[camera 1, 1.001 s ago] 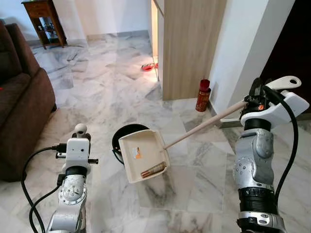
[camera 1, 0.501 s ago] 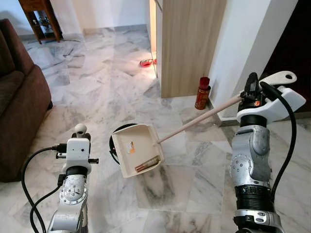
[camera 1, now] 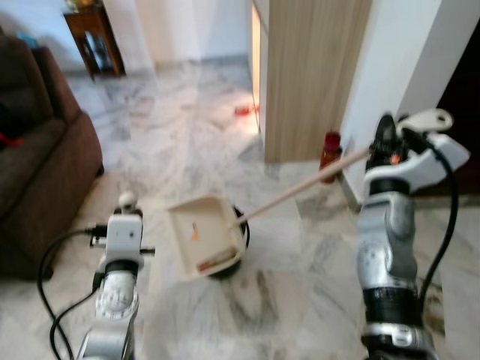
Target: Sweep floor
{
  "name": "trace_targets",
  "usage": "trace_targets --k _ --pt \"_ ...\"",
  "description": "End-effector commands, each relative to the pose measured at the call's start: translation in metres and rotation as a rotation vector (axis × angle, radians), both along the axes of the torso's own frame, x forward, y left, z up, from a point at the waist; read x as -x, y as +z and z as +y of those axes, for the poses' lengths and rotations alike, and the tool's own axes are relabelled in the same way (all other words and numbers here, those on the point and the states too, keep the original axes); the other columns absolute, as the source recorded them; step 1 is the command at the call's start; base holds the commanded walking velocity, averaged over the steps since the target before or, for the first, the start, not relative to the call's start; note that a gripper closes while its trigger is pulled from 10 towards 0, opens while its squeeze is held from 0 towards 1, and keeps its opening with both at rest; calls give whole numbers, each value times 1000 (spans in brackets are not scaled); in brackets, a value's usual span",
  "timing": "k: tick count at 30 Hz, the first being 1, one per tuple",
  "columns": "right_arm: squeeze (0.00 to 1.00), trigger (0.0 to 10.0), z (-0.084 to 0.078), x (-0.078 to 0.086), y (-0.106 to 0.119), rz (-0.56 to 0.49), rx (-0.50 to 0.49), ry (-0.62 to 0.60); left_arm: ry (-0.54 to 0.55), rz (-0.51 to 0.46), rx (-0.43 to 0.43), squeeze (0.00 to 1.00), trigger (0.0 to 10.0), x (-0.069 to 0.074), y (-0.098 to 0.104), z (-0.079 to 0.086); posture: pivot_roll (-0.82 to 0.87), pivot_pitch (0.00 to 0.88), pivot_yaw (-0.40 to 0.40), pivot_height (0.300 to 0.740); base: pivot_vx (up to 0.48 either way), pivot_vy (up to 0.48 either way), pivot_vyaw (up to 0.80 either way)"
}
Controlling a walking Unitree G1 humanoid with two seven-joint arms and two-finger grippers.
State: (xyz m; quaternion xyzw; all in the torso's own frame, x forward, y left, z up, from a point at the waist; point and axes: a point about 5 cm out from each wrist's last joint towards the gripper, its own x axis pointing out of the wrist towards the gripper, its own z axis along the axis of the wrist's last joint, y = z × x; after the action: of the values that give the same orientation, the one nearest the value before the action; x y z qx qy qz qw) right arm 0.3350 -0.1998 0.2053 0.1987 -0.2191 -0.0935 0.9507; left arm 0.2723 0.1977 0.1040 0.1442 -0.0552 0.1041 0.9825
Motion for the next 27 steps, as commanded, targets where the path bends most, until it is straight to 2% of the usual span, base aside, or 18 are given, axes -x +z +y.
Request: trace_targets --k 1,27 --pt "0 10000 11 0 18 -79 -20 35 16 -41 -30 0 10000 -1 9 7 34 0 34 740 244 0 0" --pt "0 10000 13 -1 17 -70 -9 55 19 -43 -27 0 10000 -1 9 5 35 0 30 740 304 0 0"
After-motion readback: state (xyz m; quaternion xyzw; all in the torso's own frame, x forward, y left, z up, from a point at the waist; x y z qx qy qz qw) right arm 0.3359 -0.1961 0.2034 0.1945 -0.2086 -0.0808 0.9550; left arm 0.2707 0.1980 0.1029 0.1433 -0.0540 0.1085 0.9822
